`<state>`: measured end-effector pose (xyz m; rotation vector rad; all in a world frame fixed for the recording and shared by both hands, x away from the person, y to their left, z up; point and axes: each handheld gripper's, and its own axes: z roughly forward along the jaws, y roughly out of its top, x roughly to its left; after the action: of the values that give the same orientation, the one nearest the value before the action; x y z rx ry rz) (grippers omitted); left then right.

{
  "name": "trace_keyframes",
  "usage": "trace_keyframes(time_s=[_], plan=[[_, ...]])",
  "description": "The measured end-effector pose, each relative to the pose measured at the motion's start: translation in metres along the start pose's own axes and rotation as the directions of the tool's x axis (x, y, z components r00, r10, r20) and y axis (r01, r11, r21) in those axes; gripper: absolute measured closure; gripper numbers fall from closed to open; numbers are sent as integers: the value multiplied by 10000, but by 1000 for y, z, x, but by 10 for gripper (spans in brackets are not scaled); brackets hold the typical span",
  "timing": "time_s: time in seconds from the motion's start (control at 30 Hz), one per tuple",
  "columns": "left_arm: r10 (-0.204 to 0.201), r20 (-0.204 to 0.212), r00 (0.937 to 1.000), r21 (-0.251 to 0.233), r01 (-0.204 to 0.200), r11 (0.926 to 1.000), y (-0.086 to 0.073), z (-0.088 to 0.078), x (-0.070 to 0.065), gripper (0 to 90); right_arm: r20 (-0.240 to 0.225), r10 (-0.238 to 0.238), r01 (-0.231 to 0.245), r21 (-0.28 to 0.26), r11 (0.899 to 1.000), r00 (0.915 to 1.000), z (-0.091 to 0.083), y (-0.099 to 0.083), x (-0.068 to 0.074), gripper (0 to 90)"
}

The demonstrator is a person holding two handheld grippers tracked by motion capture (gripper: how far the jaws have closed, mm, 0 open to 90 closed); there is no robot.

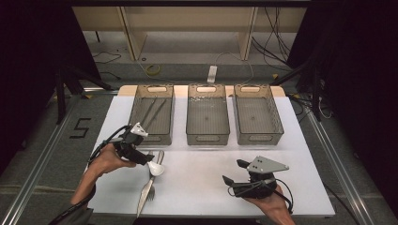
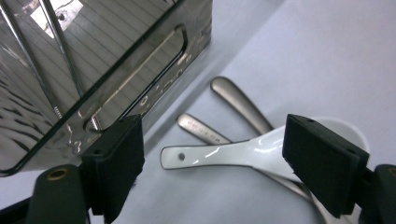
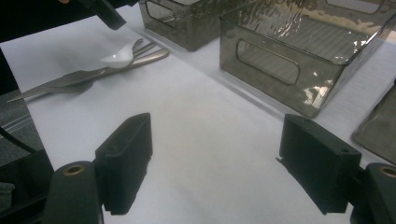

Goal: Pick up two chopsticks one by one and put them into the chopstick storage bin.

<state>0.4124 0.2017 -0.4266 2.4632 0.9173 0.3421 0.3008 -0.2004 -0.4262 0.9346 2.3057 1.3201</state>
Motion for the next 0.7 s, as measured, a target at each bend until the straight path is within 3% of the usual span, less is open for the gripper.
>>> trace_keyframes(time_s=[0.27, 0.43, 0.7], plan=[[413, 163, 9990, 350, -419, 9985, -6, 6, 0, 180, -23, -19, 19, 3, 10000, 10000, 0, -1, -1, 264], [869, 341, 9956, 655, -889, 9939, -8, 10, -1, 180, -36, -22, 22, 8, 10000, 10000, 0, -1, -2, 264], [1035, 454, 9936, 660, -1064, 9921, -11, 13, 0, 191, -54, -36, 36, 26, 10000, 10000, 0, -1, -2, 264]])
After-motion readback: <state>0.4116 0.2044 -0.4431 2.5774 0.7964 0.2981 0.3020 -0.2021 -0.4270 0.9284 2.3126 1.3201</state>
